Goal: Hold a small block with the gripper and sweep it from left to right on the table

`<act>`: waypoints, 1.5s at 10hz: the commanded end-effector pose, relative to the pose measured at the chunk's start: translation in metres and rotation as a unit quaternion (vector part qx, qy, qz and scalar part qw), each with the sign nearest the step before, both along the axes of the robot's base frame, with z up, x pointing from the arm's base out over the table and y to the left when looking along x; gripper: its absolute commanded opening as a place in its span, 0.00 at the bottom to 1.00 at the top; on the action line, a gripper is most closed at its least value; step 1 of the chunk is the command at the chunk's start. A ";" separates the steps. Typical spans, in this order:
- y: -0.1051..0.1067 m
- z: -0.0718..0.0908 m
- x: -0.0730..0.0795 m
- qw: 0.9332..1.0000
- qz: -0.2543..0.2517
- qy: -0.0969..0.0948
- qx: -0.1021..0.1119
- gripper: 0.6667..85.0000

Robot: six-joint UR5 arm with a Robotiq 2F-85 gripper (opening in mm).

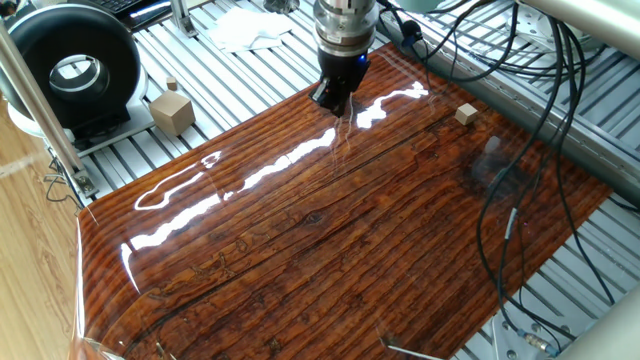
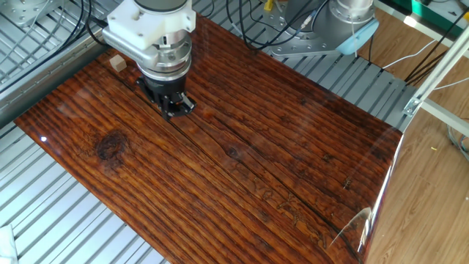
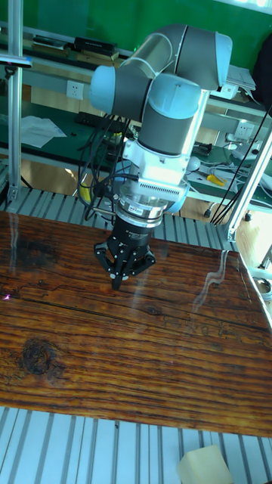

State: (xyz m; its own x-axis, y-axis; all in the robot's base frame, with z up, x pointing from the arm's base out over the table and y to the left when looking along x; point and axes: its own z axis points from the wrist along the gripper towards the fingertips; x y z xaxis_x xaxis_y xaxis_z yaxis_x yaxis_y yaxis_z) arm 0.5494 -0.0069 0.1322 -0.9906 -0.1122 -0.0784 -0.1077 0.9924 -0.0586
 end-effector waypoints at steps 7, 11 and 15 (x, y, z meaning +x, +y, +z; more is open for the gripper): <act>0.015 -0.002 -0.021 0.997 0.017 0.047 0.051 0.00; -0.059 -0.003 0.013 0.998 0.037 0.016 0.045 0.00; -0.161 -0.001 0.020 0.996 0.089 0.024 0.006 0.00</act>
